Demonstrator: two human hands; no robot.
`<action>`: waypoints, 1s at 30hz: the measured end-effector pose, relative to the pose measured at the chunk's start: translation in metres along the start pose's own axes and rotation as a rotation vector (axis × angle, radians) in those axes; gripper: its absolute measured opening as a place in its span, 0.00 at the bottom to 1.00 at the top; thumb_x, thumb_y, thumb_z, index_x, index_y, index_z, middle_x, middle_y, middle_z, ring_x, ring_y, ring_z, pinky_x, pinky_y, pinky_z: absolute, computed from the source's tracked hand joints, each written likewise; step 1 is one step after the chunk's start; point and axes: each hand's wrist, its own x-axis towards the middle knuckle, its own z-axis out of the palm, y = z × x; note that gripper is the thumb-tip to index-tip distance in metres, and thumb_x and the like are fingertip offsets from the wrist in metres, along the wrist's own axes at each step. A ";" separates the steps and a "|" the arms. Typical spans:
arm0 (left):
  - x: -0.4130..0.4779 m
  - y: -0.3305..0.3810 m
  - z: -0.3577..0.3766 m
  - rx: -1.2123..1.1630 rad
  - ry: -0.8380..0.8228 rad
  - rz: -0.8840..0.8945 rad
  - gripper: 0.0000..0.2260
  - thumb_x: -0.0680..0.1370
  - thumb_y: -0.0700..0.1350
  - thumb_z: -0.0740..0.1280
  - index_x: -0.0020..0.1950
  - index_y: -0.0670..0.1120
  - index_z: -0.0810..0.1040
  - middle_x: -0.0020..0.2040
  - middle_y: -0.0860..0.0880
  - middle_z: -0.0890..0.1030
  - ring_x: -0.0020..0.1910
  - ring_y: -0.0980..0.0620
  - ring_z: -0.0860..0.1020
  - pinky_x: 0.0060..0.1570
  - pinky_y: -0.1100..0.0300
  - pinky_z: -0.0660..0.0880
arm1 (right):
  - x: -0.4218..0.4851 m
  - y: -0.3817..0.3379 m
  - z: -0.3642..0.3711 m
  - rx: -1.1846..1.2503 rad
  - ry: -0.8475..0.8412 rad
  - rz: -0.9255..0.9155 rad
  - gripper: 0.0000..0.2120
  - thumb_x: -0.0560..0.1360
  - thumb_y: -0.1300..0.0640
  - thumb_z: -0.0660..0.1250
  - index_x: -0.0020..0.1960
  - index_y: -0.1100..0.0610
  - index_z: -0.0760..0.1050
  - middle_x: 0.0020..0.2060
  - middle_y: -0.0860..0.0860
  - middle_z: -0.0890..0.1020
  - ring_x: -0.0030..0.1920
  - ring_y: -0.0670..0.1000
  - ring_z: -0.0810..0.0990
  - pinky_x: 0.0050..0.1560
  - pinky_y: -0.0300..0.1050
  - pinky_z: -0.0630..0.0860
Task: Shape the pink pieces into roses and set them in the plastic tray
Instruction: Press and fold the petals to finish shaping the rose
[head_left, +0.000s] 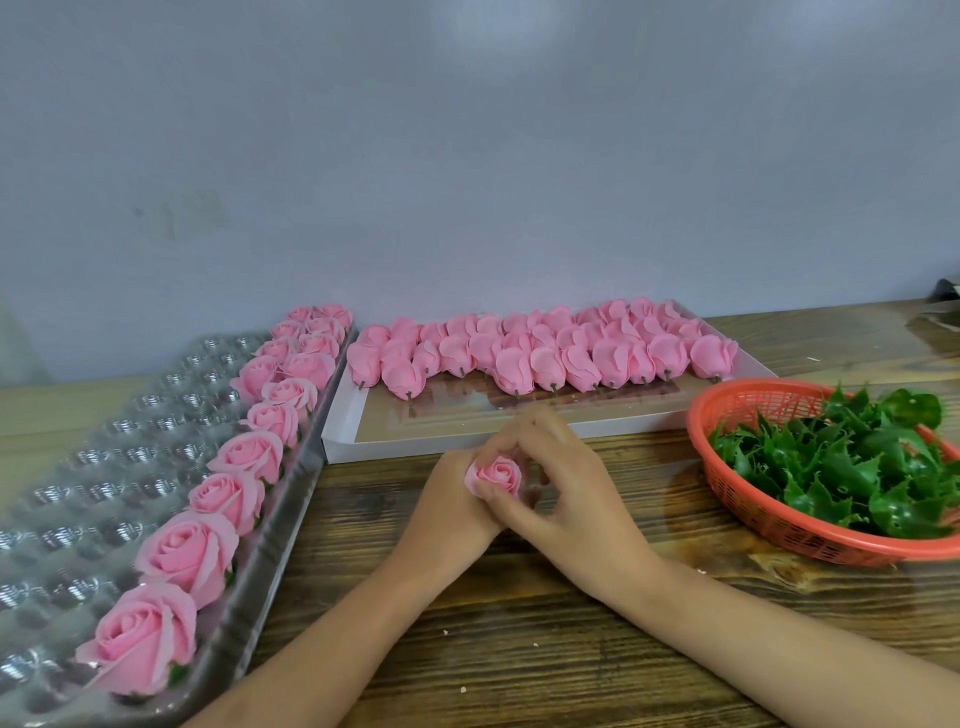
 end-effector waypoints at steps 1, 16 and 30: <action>0.000 0.000 0.000 -0.015 0.004 -0.018 0.09 0.75 0.39 0.69 0.36 0.50 0.78 0.33 0.54 0.78 0.37 0.65 0.77 0.35 0.72 0.72 | 0.000 0.000 0.000 -0.004 -0.011 0.012 0.05 0.75 0.57 0.72 0.50 0.54 0.78 0.47 0.48 0.75 0.50 0.44 0.75 0.48 0.31 0.69; -0.001 0.003 -0.004 -0.237 0.048 -0.108 0.06 0.75 0.36 0.67 0.48 0.32 0.78 0.44 0.37 0.81 0.45 0.44 0.79 0.49 0.55 0.76 | -0.001 0.003 0.000 0.022 0.081 0.031 0.15 0.72 0.59 0.76 0.55 0.53 0.75 0.49 0.47 0.75 0.42 0.44 0.77 0.42 0.28 0.70; 0.000 -0.002 -0.002 -0.134 0.018 -0.025 0.11 0.74 0.40 0.72 0.35 0.52 0.77 0.33 0.55 0.78 0.37 0.64 0.77 0.38 0.75 0.71 | -0.001 0.001 -0.001 -0.010 0.085 -0.004 0.14 0.74 0.54 0.75 0.56 0.50 0.75 0.49 0.46 0.74 0.43 0.47 0.75 0.43 0.29 0.68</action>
